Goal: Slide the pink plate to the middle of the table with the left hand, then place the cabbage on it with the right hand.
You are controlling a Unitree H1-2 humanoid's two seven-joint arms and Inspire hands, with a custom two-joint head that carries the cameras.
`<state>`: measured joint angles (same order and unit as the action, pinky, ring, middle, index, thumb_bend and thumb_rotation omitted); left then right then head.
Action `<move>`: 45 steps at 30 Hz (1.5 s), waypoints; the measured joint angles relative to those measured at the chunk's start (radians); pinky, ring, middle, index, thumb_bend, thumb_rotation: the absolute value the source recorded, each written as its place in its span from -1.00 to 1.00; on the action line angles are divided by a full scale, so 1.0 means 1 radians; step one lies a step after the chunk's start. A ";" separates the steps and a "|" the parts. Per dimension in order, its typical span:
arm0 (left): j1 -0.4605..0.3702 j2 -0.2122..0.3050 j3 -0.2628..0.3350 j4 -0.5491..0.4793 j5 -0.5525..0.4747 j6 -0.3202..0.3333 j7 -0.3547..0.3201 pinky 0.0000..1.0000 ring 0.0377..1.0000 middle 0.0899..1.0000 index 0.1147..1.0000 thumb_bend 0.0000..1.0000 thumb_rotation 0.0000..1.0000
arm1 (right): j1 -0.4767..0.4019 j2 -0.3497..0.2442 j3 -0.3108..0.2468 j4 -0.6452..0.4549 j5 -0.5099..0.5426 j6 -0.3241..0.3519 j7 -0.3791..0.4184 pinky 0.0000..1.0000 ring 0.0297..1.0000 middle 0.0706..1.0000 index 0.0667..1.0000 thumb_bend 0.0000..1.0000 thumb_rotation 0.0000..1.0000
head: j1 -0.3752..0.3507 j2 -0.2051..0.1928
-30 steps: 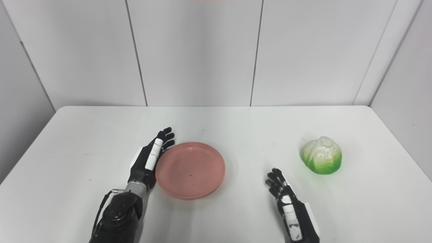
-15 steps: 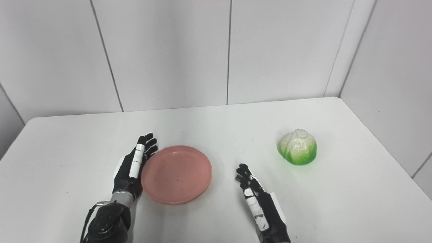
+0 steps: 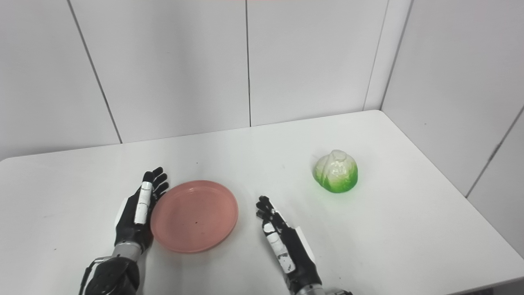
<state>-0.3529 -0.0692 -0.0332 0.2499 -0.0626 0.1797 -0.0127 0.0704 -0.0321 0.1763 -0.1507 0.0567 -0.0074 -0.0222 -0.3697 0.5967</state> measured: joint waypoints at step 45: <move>-0.011 -0.020 0.029 0.029 -0.075 0.003 -0.043 0.74 0.80 0.74 0.64 0.73 0.79 | -0.279 -0.163 -0.196 -0.426 -0.247 0.484 0.108 0.60 0.87 0.98 0.95 1.00 -0.15 | -0.028 -0.012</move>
<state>-0.3636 -0.0890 -0.0043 0.2793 -0.1373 0.1827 -0.0557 -0.2084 -0.1953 -0.0194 -0.5770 -0.1898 0.4762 0.0859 -0.3973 0.5844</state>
